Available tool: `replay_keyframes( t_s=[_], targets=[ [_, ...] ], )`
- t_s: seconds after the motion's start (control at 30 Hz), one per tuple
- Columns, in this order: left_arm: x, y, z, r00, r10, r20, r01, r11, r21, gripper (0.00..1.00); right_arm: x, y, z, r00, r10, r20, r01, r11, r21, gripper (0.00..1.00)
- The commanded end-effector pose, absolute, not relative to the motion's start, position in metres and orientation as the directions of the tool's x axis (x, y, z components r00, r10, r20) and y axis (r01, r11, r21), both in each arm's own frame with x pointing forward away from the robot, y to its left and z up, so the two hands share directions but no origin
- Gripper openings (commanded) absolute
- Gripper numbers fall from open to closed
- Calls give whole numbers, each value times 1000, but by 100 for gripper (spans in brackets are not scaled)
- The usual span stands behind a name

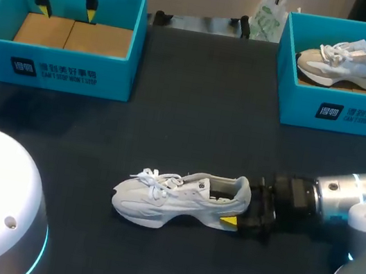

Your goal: Take the shoe out of the shoebox, open the shoe tongue, remove and reinsert the insole, then place the shoe into the shoebox

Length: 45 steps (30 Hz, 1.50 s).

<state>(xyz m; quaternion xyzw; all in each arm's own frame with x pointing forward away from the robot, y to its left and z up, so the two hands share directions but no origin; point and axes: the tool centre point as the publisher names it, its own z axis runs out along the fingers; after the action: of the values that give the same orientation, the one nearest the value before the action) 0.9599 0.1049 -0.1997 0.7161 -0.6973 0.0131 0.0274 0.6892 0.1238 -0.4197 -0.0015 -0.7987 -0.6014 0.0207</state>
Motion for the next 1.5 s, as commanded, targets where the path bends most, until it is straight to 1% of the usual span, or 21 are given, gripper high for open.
replay_keyframes(
  t_s=[0.03, 0.53, 0.77, 1.07, 1.5],
  targets=[
    [950, 102, -202, 24, -998, 61, -1000, -24, 5, 100, 690, 122, -421, -999, -22, 35, 28, 279, 960, 0],
    [925, 80, -203, 9, -997, 76, -1000, -9, 2, 100, 690, 122, -421, -999, -22, 35, 28, 279, 960, 0],
    [909, 67, -205, 1, -997, 82, -1000, 1, 31, 100, 690, 122, -421, -999, -22, 35, 28, 279, 960, 0],
    [885, 49, -202, -14, -997, 82, -999, 17, 33, 100, 690, 122, -421, -999, -22, 35, 28, 279, 960, 0],
    [879, 46, -203, -14, -997, 82, -999, 17, 32, 100, 690, 122, -421, -999, -22, 35, 28, 279, 960, 0]
  ],
)
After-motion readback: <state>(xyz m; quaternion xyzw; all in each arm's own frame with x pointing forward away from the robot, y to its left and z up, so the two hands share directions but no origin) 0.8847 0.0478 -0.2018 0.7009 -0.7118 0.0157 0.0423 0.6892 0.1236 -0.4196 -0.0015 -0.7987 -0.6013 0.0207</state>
